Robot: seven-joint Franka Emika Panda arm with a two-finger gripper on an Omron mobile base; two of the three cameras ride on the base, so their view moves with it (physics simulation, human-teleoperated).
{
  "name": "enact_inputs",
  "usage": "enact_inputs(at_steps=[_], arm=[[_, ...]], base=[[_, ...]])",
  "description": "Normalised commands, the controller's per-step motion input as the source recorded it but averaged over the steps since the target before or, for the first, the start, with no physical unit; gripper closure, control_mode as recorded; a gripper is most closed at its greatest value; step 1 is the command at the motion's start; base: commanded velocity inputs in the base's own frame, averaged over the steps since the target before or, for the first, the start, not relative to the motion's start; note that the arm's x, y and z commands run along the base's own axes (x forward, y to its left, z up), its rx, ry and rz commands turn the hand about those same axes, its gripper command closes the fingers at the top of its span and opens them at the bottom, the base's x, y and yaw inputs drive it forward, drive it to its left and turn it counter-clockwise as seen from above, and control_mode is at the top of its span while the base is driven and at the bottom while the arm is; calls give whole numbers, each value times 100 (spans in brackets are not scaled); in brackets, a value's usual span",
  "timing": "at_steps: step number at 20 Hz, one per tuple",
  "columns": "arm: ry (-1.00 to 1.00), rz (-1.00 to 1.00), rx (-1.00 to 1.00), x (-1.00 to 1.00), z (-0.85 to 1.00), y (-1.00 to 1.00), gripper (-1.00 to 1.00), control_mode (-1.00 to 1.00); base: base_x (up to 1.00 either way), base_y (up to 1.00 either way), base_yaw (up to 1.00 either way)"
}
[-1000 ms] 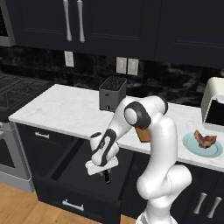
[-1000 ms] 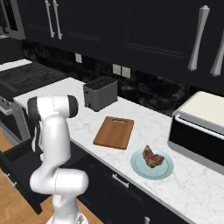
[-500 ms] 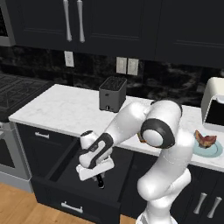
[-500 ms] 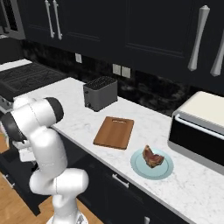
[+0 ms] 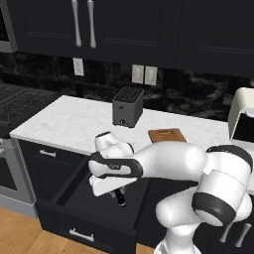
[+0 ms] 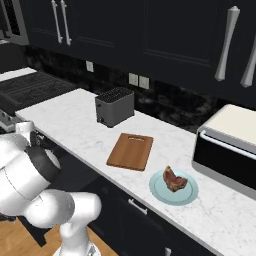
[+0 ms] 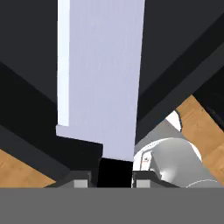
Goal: Pick up the knife from the drawer and place it on the cutting board. Then place the meat from the plate to the cutting board.
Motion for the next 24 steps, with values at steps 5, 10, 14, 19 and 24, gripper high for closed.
enact_inputs(at_steps=[5,10,14,19,24], arm=[[-12,0,0,2,100,-100,100,-100],[-9,0,0,16,95,-100,100,-100],[-3,-1,0,41,45,-100,100,-100],[-3,-8,0,67,36,-100,100,-100],[6,-3,0,100,1,-95,100,-100]], base=[[0,0,0],[0,0,0],[0,0,0],[0,0,0],[0,0,0]])
